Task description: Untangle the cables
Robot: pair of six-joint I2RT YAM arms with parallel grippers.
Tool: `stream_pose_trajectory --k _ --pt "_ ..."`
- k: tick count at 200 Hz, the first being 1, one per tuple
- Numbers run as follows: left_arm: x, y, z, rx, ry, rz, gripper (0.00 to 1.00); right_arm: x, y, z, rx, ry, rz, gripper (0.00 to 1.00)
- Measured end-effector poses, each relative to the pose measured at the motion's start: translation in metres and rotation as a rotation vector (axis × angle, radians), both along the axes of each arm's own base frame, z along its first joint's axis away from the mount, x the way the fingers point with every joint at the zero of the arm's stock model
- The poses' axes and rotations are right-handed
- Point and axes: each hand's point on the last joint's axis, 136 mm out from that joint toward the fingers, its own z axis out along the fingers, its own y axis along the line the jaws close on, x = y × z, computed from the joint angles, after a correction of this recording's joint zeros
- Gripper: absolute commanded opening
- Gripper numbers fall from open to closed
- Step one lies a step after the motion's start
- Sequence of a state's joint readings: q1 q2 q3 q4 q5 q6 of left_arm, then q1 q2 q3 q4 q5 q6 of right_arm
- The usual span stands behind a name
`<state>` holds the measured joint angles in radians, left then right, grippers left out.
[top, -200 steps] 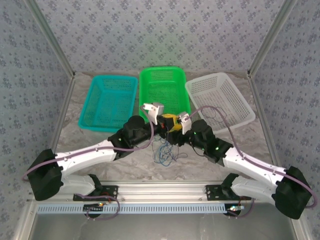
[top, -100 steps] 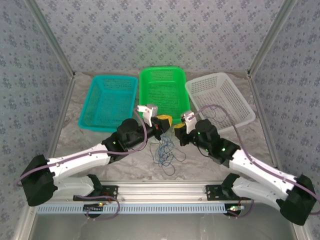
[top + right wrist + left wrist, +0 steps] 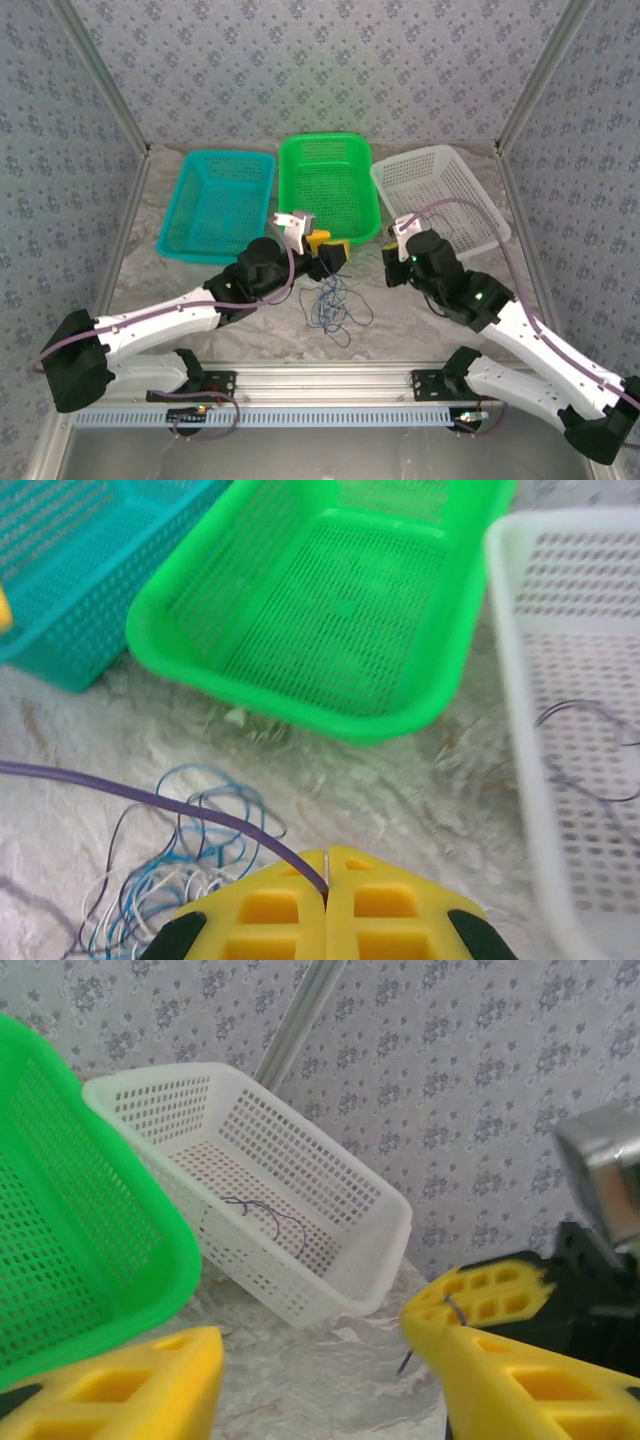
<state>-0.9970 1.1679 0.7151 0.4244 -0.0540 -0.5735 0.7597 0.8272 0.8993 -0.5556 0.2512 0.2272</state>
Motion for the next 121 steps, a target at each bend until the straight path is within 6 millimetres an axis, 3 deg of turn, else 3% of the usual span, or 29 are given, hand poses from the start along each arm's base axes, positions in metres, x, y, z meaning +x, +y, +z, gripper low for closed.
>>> stream_pose_trajectory --k 25,39,53,92,121 --pt "0.000 0.000 -0.001 -0.001 0.012 0.004 0.99 0.002 -0.008 0.080 0.095 -0.118 -0.017 0.00" --pt "0.000 0.001 -0.001 -0.001 0.010 0.006 0.99 -0.005 -0.011 0.132 0.165 -0.210 0.001 0.00" --pt "0.001 0.001 -0.001 0.001 0.006 0.009 0.99 -0.015 -0.015 0.171 0.220 -0.281 0.023 0.00" --pt "0.001 0.009 -0.004 0.036 -0.001 0.031 1.00 -0.036 -0.029 0.245 0.306 -0.414 0.055 0.00" --pt "0.002 0.016 -0.009 0.075 -0.008 0.054 0.99 -0.037 -0.032 0.278 0.312 -0.470 0.054 0.00"
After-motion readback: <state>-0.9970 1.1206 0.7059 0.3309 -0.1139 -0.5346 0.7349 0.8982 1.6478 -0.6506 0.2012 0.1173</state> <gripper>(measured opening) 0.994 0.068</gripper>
